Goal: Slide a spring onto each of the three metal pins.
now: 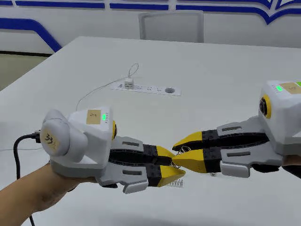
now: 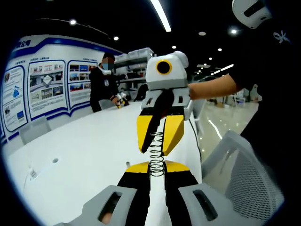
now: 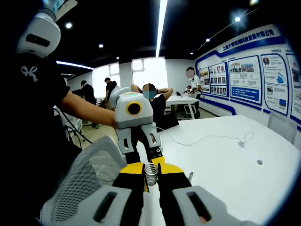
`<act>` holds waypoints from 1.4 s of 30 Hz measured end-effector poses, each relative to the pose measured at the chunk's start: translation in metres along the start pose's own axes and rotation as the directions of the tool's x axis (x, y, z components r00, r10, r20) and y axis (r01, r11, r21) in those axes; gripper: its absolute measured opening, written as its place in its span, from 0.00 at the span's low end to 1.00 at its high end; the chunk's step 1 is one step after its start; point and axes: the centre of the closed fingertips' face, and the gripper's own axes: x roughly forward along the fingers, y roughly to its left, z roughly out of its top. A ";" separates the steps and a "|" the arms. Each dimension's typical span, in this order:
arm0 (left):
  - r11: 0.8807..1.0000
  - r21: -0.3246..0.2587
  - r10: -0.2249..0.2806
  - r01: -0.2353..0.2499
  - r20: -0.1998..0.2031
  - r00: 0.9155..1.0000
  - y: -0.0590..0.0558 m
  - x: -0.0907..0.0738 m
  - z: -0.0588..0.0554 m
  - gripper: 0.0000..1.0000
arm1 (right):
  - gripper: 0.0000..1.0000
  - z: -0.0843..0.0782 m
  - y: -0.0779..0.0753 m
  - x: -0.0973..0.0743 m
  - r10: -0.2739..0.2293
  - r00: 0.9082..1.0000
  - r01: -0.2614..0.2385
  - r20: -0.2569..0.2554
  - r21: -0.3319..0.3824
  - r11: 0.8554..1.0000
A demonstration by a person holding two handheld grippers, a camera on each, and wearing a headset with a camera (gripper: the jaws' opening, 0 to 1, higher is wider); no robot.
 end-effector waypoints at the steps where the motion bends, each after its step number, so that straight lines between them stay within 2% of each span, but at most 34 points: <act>1: 1.000 -0.003 -0.001 0.001 0.000 1.000 0.000 0.001 0.000 0.09 | 0.11 0.001 0.000 0.001 -0.002 1.000 0.002 -0.003 -0.001 1.000; 10: 1.000 -0.002 0.006 -0.006 -0.017 1.000 -0.001 0.003 -0.004 0.10 | 0.10 -0.004 -0.001 0.003 -0.025 0.998 0.023 -0.061 -0.032 0.999; 12: 0.999 -0.048 0.006 -0.005 0.024 1.000 0.000 0.001 0.001 0.10 | 0.10 -0.001 -0.002 0.002 -0.029 0.999 0.028 -0.044 -0.017 0.999; 13: 0.998 -0.063 0.022 -0.020 0.043 0.999 0.003 -0.001 0.003 0.11 | 0.10 0.002 -0.004 0.001 -0.039 0.999 0.038 -0.037 -0.016 0.999; 16: 0.998 -0.061 0.032 -0.029 0.048 0.998 0.005 -0.003 0.005 0.11 | 0.10 0.005 -0.006 0.001 -0.045 0.998 0.044 -0.032 -0.019 0.999; 21: 0.997 -0.050 0.053 -0.053 0.015 0.998 0.010 -0.004 0.000 0.14 | 0.10 0.009 -0.011 0.001 -0.062 0.998 0.062 -0.029 -0.030 0.998; 25: 0.997 -0.054 0.062 -0.062 -0.004 0.998 0.011 -0.006 -0.006 0.22 | 0.10 0.009 -0.016 -0.003 -0.079 0.996 0.077 -0.041 -0.050 0.996; 27: 0.997 -0.055 0.060 -0.060 0.006 0.998 0.011 -0.008 -0.005 0.22 | 0.10 0.009 -0.020 -0.006 -0.084 0.996 0.082 -0.044 -0.048 0.996; 31: 0.996 -0.046 0.074 -0.074 -0.002 0.997 0.013 -0.011 -0.006 0.27 | 0.10 0.007 -0.032 -0.014 -0.114 0.992 0.111 -0.059 -0.045 0.993; 35: 0.995 -0.052 0.083 -0.081 0.023 0.996 0.016 -0.018 -0.001 0.26 | 0.10 0.005 -0.045 -0.022 -0.149 0.987 0.147 -0.064 -0.037 0.988; 42: 0.989 -0.062 0.138 -0.137 0.025 0.990 0.029 -0.034 -0.002 0.33 | 0.10 -0.005 -0.077 -0.038 -0.242 0.966 0.242 -0.089 -0.013 0.970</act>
